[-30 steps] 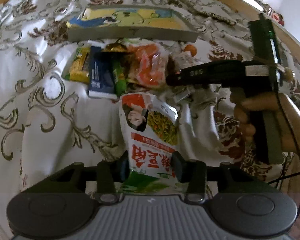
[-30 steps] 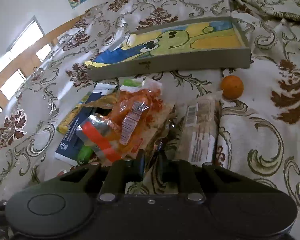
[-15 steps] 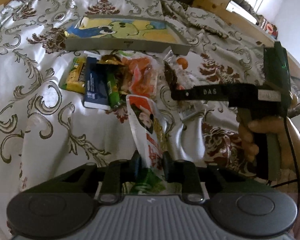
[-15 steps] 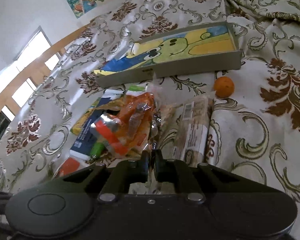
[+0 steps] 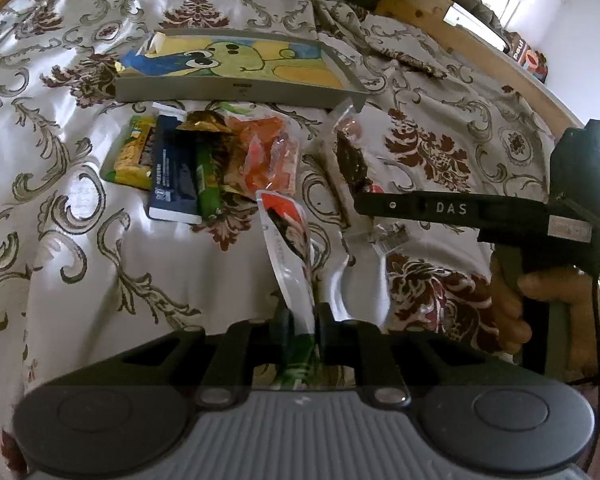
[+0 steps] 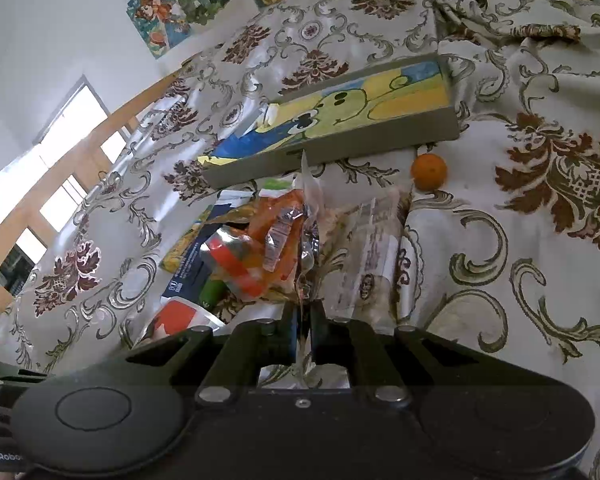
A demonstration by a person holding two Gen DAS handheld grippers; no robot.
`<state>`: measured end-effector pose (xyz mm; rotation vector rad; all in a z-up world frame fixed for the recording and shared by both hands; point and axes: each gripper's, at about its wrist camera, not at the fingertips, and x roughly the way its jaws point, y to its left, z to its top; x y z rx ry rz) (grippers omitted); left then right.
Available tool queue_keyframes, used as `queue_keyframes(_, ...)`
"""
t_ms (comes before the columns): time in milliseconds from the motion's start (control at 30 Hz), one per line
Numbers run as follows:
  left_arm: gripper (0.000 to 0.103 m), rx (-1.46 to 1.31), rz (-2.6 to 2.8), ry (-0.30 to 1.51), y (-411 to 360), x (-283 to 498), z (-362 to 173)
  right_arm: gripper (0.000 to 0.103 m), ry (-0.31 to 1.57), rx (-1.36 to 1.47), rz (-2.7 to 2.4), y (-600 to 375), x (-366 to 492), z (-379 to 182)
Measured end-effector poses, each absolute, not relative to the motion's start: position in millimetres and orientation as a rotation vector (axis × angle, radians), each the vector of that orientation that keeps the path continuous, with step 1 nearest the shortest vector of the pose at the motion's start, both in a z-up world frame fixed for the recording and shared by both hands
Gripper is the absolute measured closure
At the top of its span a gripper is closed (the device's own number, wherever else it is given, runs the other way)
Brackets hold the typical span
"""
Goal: Organize snacks
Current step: 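Lift the noodle packet with the left tool and carry it over the gray tray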
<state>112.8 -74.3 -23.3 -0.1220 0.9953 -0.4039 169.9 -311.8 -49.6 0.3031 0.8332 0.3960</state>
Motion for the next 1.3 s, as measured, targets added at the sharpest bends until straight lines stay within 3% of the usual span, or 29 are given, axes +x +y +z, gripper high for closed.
queue_keyframes(667, 0.090, -0.299, -0.368, 0.937, -42.8, 147.7, 5.3, 0.097, 0.754, 0.362, 0.424, -316.8, 175.6, -36.7)
queue_keyframes(1000, 0.090, -0.334, -0.340, 0.780, -37.3, 247.4, 39.8, 0.097, 0.680, 0.372, 0.443, -316.1, 254.9, -9.5)
queue_keyframes(1300, 0.090, -0.377, -0.350, 0.715, -52.6, 379.6, 18.4, 0.097, 0.693, 0.379, 0.387, -327.4, 374.7, -25.6)
